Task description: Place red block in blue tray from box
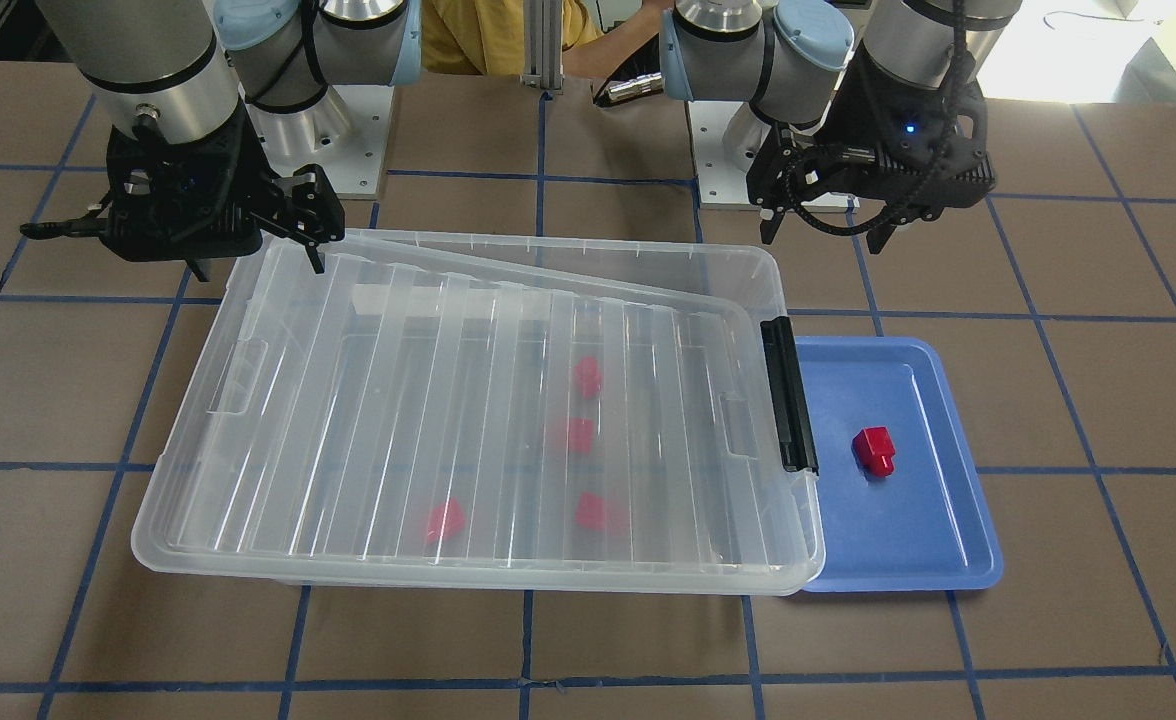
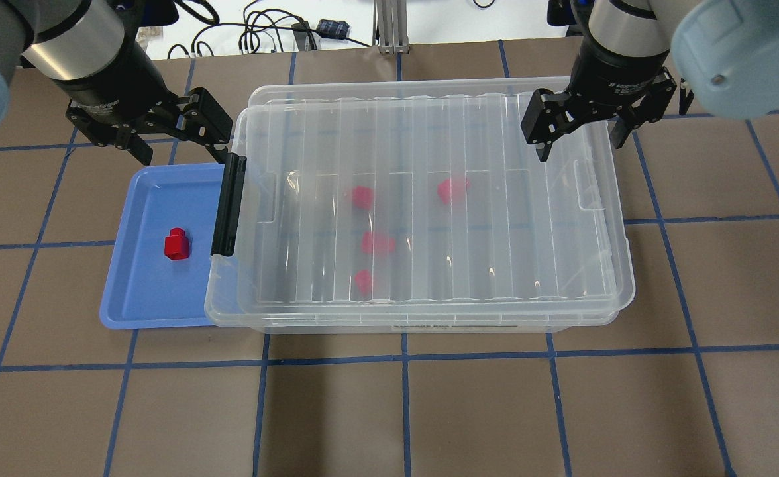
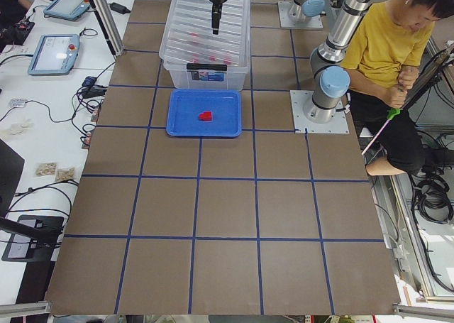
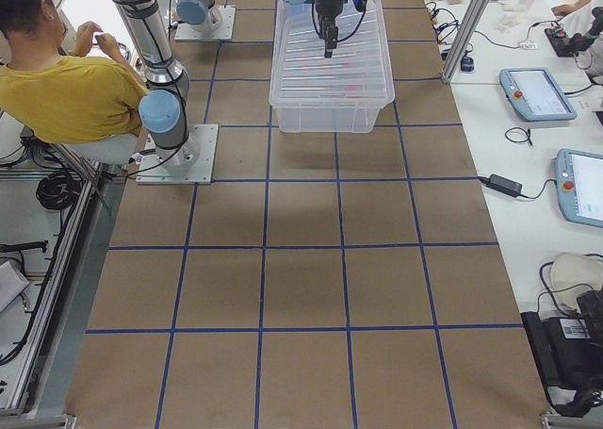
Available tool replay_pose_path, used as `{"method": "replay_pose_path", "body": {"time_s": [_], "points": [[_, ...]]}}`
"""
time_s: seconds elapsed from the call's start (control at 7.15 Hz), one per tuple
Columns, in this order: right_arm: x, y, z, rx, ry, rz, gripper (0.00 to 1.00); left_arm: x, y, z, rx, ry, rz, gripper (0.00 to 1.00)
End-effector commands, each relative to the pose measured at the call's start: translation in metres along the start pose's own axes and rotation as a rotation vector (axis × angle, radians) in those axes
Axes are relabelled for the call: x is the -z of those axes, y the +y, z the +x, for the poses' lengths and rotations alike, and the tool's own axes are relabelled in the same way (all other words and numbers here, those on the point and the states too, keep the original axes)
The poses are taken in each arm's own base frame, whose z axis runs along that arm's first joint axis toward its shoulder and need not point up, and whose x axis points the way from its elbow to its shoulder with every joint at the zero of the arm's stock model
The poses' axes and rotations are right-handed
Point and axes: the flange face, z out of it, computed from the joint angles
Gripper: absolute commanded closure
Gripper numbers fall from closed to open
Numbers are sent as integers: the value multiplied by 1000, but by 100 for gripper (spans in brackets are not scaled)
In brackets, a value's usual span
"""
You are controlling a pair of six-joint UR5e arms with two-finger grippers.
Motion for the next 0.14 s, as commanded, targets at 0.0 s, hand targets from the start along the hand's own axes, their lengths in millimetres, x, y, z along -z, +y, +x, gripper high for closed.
{"method": "replay_pose_path", "body": {"time_s": [0.0], "points": [[0, 0, 0, -1, -1, 1, 0, 0, 0, 0, -1, 0, 0, 0]]}}
